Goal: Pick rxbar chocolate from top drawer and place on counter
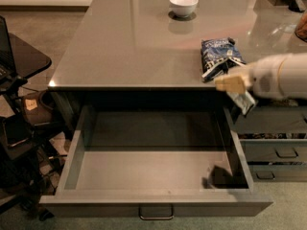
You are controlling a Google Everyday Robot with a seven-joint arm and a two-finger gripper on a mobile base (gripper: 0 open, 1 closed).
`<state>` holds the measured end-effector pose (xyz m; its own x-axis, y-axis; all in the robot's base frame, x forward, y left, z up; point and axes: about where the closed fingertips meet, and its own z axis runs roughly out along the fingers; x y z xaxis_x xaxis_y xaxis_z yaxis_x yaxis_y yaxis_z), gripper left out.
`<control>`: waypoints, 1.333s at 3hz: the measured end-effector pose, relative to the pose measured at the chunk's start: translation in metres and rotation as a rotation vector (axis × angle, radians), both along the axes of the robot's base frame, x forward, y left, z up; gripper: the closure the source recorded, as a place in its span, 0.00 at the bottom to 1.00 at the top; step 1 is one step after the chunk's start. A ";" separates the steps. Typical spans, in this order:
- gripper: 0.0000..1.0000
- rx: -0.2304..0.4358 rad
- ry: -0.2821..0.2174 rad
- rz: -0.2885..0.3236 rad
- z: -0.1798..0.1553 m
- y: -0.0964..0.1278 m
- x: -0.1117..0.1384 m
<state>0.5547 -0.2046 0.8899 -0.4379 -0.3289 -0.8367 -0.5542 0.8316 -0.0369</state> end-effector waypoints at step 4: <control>1.00 0.068 -0.220 0.378 0.119 0.157 0.031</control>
Offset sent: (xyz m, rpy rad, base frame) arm 0.0024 0.0613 0.0250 0.0704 -0.0527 0.1745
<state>0.5855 -0.0472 1.0084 -0.1062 -0.3725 -0.9219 -0.8051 0.5764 -0.1401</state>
